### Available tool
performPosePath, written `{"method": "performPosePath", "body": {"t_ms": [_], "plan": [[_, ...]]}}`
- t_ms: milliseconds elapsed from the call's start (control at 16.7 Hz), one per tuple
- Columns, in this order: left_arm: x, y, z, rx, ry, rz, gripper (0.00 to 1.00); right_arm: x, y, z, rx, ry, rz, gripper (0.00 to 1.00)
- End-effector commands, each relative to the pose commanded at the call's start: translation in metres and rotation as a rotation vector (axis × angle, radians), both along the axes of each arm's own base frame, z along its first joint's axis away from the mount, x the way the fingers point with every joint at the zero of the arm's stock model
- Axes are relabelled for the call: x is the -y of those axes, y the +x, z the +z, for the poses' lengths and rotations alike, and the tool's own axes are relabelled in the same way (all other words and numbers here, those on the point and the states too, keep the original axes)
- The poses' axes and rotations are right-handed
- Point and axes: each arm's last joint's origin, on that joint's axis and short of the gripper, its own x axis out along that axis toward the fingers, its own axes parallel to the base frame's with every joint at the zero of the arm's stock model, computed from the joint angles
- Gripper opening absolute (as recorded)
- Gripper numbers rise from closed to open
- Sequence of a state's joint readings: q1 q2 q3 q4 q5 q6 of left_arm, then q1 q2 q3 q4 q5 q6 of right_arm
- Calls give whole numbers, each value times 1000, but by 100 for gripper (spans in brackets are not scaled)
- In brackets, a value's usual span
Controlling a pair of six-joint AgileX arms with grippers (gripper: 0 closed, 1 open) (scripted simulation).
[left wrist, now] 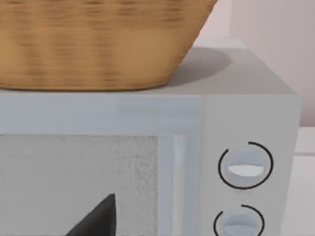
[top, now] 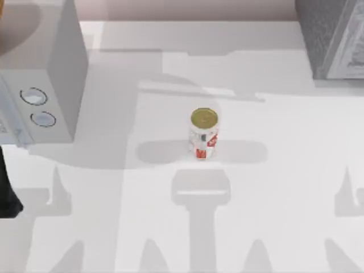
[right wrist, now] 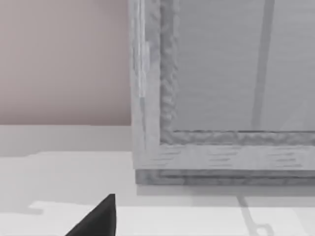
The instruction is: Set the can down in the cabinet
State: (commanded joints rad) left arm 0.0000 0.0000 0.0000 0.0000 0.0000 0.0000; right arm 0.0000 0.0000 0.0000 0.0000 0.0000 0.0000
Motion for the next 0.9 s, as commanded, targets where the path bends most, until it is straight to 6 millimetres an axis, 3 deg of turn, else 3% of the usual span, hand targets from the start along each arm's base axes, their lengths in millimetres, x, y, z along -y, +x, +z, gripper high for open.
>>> {"method": "performPosePath", "body": {"t_ms": [240,480,720,900], "plan": [[0,0,0,0,0,0,100,-1,1,4,5,1,3,100],[0,0,0,0,0,0,100,-9,10,25,25,1,14,100],[0,0,0,0,0,0,100,-27,37,54,39,2,19,100],[0,0,0,0,0,0,100,-54,70,68,42,3,20,100]]}}
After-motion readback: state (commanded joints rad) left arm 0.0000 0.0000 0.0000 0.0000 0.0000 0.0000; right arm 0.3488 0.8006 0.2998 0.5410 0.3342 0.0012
